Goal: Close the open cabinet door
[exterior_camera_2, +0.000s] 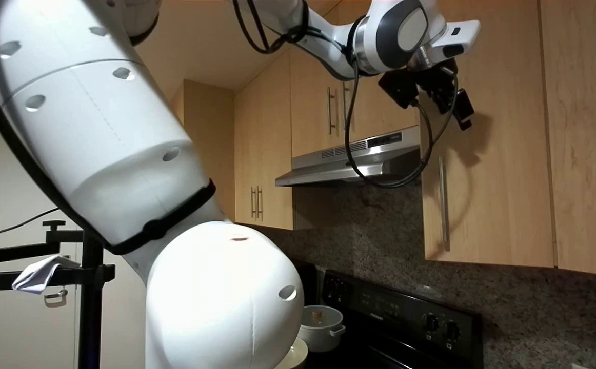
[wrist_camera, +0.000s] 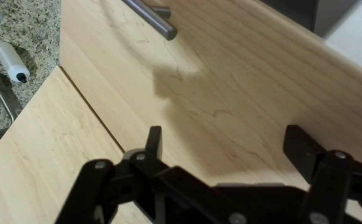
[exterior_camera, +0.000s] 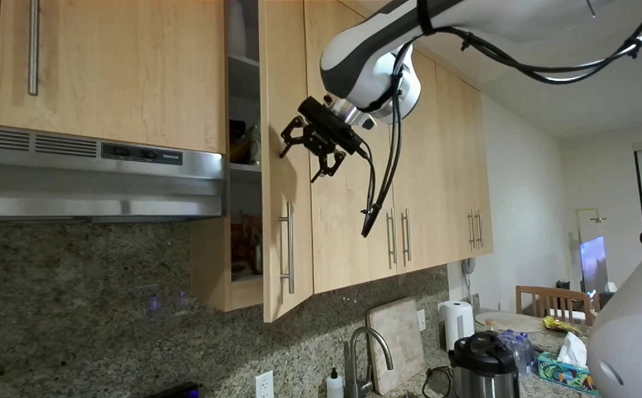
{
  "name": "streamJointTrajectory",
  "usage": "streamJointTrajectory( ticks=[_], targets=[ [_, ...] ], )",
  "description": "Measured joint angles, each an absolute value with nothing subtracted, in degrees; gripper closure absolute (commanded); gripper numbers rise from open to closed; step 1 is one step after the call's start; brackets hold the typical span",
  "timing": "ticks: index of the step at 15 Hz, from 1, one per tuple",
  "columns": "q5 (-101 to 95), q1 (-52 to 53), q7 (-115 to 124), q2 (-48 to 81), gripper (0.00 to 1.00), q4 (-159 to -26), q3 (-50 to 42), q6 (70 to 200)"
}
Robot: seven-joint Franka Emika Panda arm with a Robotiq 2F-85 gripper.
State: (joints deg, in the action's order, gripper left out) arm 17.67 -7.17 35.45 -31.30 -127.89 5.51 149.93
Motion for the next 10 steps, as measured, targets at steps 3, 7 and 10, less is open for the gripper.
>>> streamJointTrajectory(
  ticks=[3,7,10],
  targets=[
    [17.44,-7.21,36.06,-27.77,0.0,-124.65,6.58,150.03],
    [16.7,-7.19,36.08,-23.83,0.0,-121.17,7.53,150.03],
    [15.37,-7.1,36.25,-21.51,0.0,-119.13,8.49,150.03]
  ],
)
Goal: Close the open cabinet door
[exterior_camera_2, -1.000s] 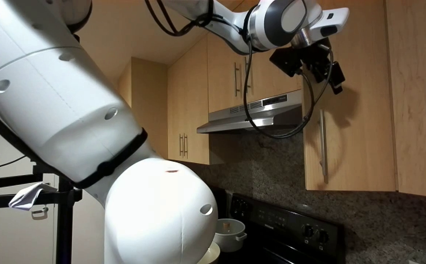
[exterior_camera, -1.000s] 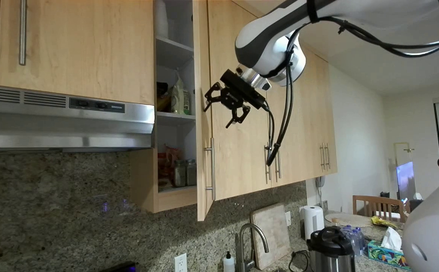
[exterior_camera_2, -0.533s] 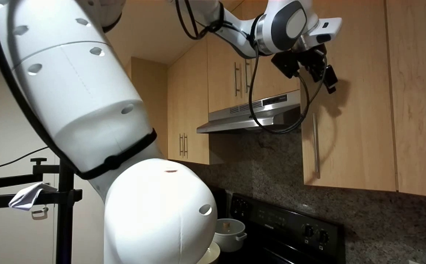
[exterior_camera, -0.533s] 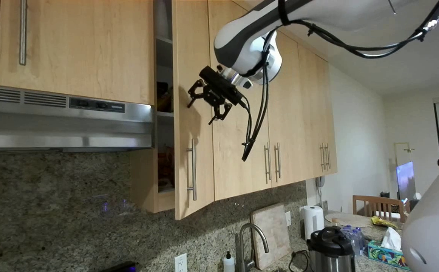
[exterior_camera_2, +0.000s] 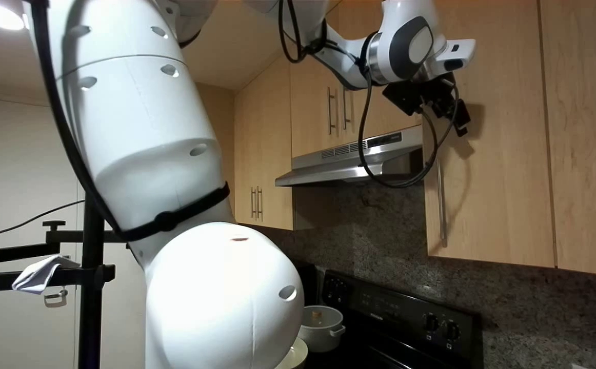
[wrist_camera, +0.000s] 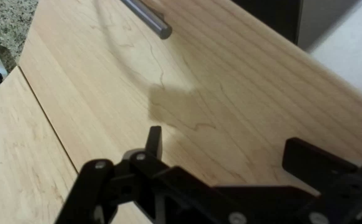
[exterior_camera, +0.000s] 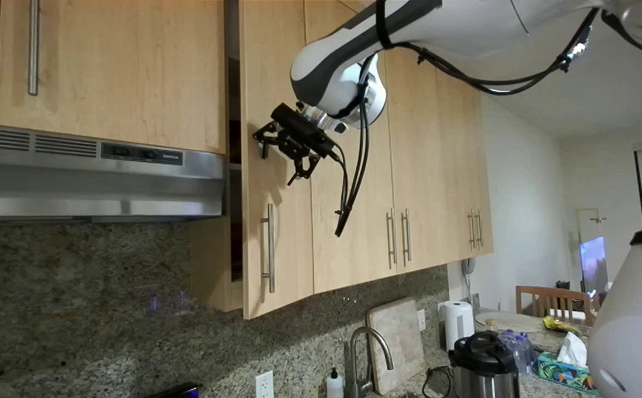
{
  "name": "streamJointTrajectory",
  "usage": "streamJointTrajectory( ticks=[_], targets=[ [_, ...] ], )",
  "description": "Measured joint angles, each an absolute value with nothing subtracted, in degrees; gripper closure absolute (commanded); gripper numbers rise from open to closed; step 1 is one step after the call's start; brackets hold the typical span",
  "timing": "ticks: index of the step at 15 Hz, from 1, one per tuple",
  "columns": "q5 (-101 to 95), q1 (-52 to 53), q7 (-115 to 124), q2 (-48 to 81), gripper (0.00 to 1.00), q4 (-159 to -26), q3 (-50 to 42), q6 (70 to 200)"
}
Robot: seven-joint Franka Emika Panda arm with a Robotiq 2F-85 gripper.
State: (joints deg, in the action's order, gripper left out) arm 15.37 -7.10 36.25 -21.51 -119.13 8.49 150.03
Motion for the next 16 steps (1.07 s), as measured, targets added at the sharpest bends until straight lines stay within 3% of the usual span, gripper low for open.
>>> streamJointTrajectory(
  ticks=[10,16],
  targets=[
    [9.05,-6.67,44.13,-19.95,0.0,-118.14,10.29,150.02],
    [5.73,-6.91,45.57,-28.22,0.0,-128.03,9.49,144.43]
  ],
)
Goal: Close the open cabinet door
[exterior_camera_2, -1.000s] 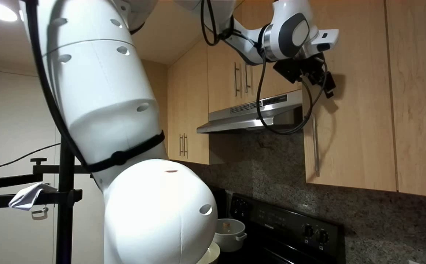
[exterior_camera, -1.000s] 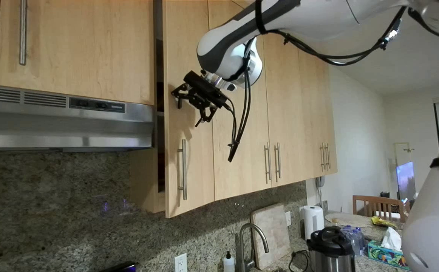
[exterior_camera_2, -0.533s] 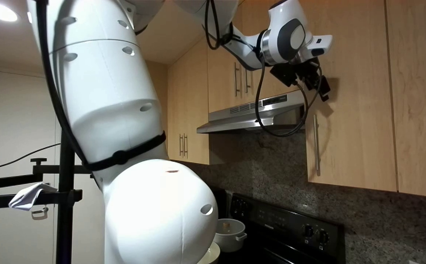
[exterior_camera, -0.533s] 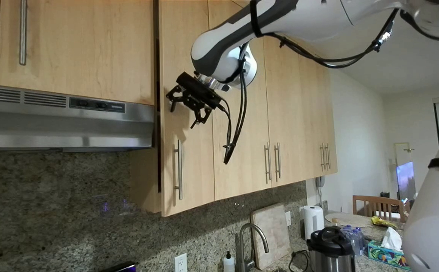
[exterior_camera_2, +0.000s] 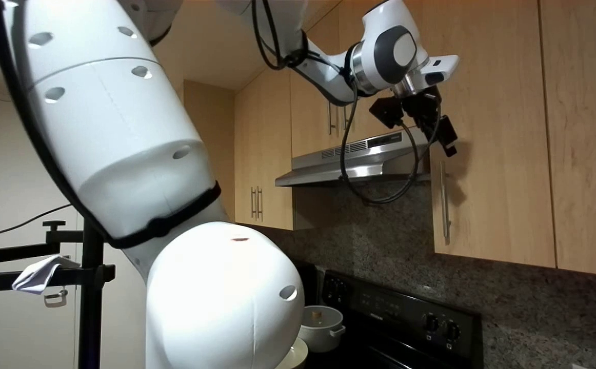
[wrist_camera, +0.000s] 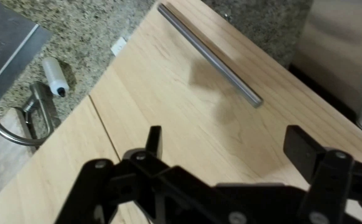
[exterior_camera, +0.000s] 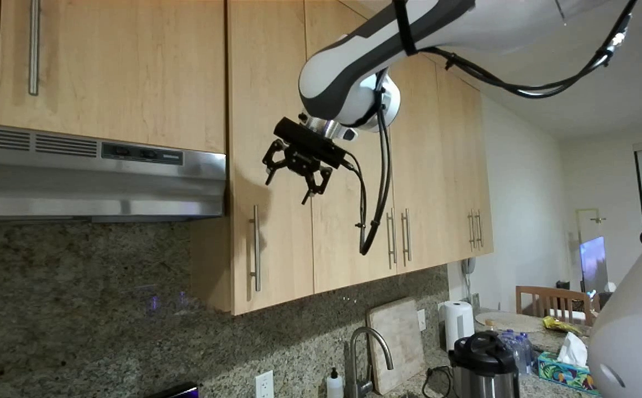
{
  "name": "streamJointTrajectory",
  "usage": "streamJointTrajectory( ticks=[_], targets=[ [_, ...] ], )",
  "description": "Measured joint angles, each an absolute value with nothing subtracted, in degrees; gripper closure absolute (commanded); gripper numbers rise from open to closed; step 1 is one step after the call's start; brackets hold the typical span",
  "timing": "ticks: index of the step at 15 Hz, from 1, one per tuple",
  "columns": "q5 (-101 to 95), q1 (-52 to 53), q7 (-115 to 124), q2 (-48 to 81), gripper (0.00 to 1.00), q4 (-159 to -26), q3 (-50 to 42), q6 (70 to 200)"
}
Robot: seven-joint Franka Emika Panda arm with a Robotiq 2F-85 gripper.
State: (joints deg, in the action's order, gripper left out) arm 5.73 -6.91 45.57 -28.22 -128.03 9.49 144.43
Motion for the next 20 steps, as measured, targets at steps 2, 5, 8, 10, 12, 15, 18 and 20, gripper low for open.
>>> streamJointTrajectory(
  ticks=[2,5,8,10,12,15,18,20],
  targets=[
    [5.73,-6.35,44.47,-31.85,0.0,-133.14,8.81,141.05],
    [5.6,-6.14,41.79,-36.8,0.0,-141.04,8.14,136.66],
    [4.68,-6.16,37.35,-41.49,0.0,-147.45,6.91,130.65],
    [3.19,-6.36,33.62,-44.84,0.0,-150.48,5.84,126.47],
    [1.1,-6.77,29.57,-48.31,0.0,-152.28,4.99,122.26],
    [-2.86,-7.22,23.2,-53.33,0.0,-152.75,4.26,116.15],
    [-6.57,-7.32,16.06,-58.36,0.0,-152.63,3.18,112.03],
    [-8.64,-7.15,10.43,-61.47,0.0,-152.48,1.85,110.33]
  ],
)
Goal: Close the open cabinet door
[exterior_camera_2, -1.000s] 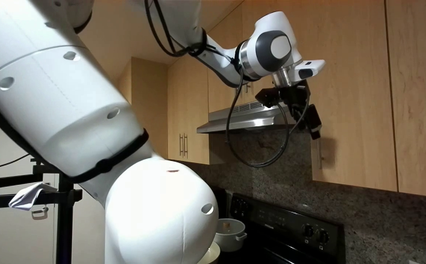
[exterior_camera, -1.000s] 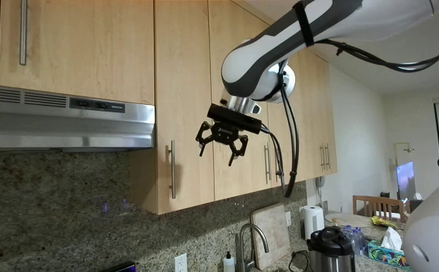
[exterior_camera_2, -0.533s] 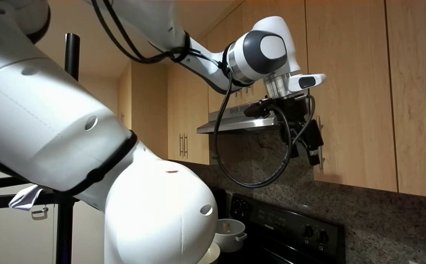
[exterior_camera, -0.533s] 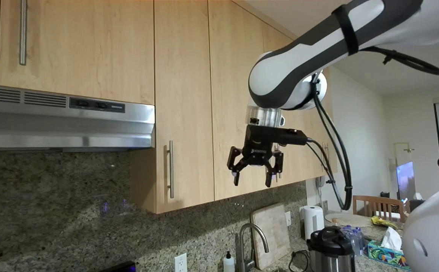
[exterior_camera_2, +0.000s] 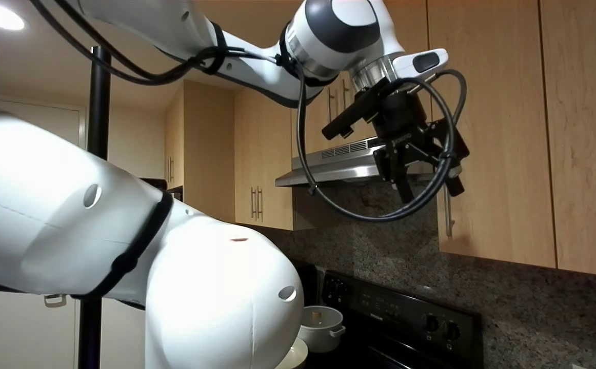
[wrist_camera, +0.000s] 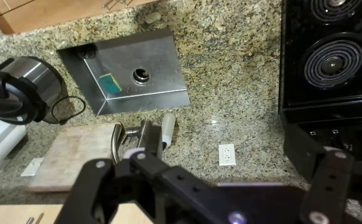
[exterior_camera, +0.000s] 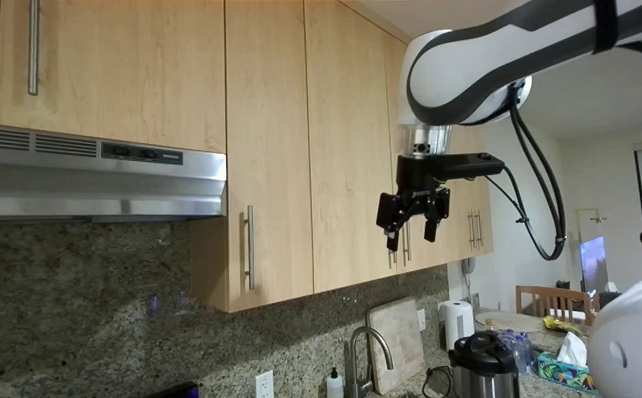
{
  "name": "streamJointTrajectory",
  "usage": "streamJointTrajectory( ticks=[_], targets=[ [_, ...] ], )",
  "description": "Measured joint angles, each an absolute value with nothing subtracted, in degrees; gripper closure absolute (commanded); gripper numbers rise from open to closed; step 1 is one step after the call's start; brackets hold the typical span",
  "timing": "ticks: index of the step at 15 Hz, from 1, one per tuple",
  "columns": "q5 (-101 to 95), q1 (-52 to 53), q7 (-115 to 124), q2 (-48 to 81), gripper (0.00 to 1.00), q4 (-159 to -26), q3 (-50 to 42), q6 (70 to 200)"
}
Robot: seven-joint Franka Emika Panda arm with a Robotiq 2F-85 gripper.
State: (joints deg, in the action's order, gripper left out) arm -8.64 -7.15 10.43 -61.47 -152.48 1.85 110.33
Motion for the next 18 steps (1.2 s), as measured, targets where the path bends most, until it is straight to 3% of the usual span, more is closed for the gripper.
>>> streamJointTrajectory(
  ticks=[9,18],
  targets=[
    [-10.21,-2.29,-5.43,-66.8,0.0,-153.31,-8.78,108.88],
    [-10.16,-1.92,-5.43,-66.73,0.0,-153.44,-9.09,108.88]
  ],
)
